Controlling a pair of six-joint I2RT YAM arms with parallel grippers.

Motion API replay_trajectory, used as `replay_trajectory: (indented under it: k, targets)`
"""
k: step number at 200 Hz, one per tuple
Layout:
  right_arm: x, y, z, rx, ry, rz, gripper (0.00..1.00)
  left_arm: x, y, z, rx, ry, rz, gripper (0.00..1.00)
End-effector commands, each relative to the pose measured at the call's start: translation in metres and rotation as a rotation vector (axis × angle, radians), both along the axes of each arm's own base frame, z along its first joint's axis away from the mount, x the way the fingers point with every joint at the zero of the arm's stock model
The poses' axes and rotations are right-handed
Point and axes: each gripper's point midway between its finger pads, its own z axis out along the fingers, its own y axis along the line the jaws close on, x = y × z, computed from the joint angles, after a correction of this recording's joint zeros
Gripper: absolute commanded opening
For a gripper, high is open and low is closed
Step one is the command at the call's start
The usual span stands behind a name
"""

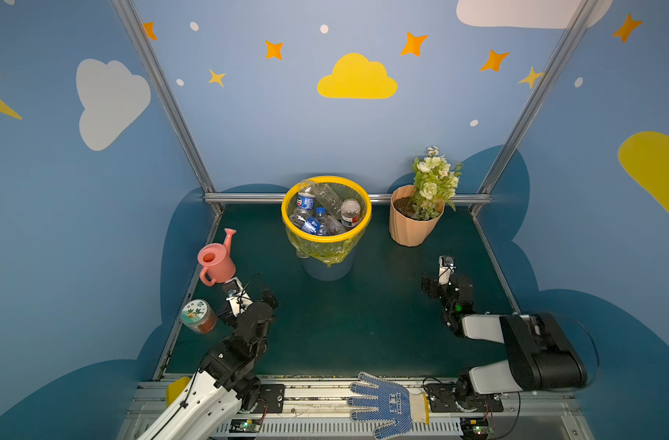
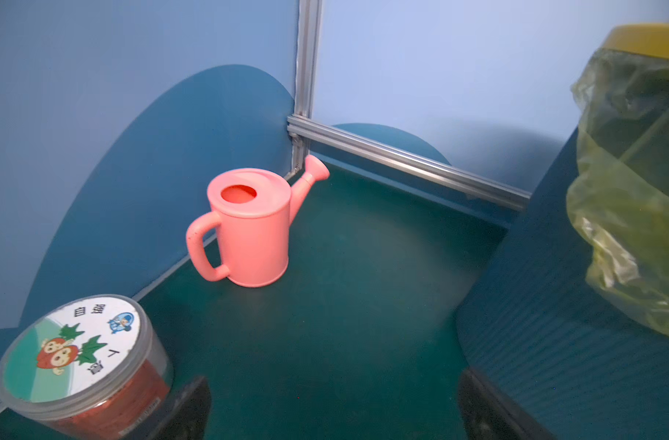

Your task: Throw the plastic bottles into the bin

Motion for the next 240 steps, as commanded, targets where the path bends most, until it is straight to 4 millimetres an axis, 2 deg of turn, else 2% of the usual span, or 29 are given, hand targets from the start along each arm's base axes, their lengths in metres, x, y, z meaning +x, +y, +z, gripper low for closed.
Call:
replay_trajectory:
  k: [1,6,16,36,73,95,134,171,197,208,216,240]
  targets:
    - [0.016,-0.001,0.029,0.010,-0.093,-0.009,0.97,0.000,0.013,0.005,0.066,-0.031,0.065,1.00]
    - [0.018,-0.001,0.025,0.034,-0.046,0.000,0.97,0.001,0.017,0.005,0.073,-0.037,0.084,1.00]
    - [0.028,-0.006,0.028,0.079,-0.059,0.004,0.97,0.002,0.024,0.005,0.083,-0.054,0.126,1.00]
    - [0.026,-0.007,0.026,0.100,-0.035,0.017,0.97,0.014,0.032,0.005,0.091,-0.081,0.148,1.00]
    - [0.027,-0.007,0.026,0.101,-0.038,0.017,0.97,0.042,0.052,-0.018,0.075,0.045,0.176,1.00]
    - [0.027,-0.008,0.026,0.102,-0.037,0.015,0.97,0.063,0.051,-0.025,0.113,0.076,0.140,1.00]
    - [0.027,-0.007,0.027,0.101,-0.039,0.017,0.97,0.097,0.041,-0.025,0.215,0.068,0.022,1.00]
    - [0.027,-0.007,0.027,0.102,-0.039,0.016,0.97,0.124,0.051,-0.056,-0.014,0.073,-0.058,1.00]
    - [0.027,-0.008,0.027,0.102,-0.038,0.015,0.97,0.135,0.048,-0.095,-0.046,0.141,-0.100,1.00]
    - [0.027,-0.007,0.026,0.102,-0.037,0.017,0.97,0.142,0.039,-0.097,-0.050,0.103,-0.151,1.00]
    - [0.027,-0.007,0.026,0.102,-0.037,0.016,0.97,0.146,0.030,-0.109,-0.037,0.147,-0.215,1.00]
    - [0.026,-0.007,0.026,0.102,-0.035,0.016,0.97,0.152,0.027,-0.107,-0.034,0.155,-0.235,1.00]
